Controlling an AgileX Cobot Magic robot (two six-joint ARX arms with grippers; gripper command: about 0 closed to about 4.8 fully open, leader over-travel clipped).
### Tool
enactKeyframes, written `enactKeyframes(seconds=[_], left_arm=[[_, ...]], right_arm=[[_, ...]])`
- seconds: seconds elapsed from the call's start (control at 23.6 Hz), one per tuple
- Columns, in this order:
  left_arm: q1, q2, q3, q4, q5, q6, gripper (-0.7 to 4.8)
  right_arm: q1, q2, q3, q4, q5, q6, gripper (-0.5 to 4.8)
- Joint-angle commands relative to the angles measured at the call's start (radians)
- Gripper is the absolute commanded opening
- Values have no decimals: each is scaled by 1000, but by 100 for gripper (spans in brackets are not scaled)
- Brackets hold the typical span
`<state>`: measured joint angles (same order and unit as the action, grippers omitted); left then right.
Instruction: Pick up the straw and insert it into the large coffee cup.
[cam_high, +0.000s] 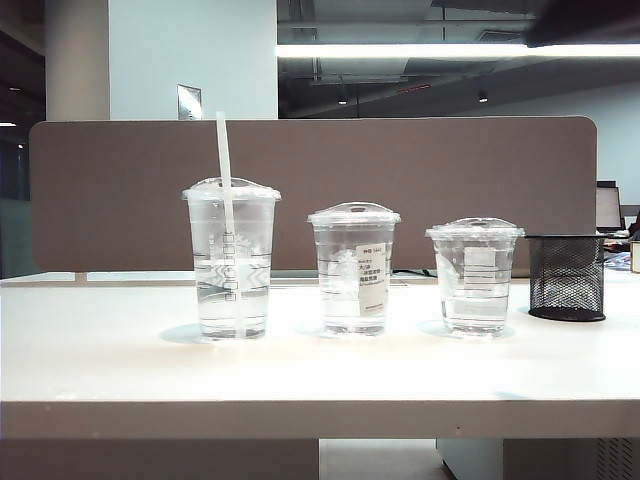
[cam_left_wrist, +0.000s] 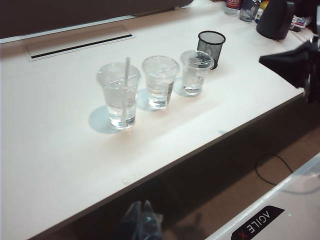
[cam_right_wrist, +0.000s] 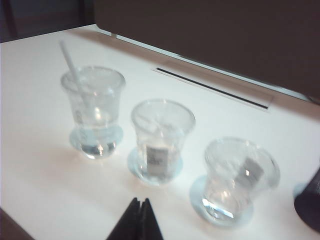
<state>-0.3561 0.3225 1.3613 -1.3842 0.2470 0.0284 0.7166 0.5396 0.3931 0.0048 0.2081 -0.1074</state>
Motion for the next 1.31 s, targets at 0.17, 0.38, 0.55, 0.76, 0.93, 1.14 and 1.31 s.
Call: enactKeyframes(seconds=[0.17,0.38,0.55,0.76,0.93,1.14,1.31], left_arm=[[-1,0,2,10,2,-2,-3],[-1,0,2,10,1,-2,-3],[0,0,2,10,1,-2,-3],[-2,1,0,8,-2,-2,-3],[-2,32,-19,9,0,-2,-3],[1,39,-128,17,1,-2,-3],[31,59,-161,-11,4,-2,-3]], right_arm=[[-114,-156,-157,52,0,37,-8],[-116,-179,-177,54,2,36,-8],[-119,-179,-243,109,0,36,-8],[-120,-180,-296,161,-2,36,-8],[-120,-180,-296,157,-4,36,-8],[-119,-180,-322,148,-4,37,-8],[-119,-181,-339,119,-3,37,-8]])
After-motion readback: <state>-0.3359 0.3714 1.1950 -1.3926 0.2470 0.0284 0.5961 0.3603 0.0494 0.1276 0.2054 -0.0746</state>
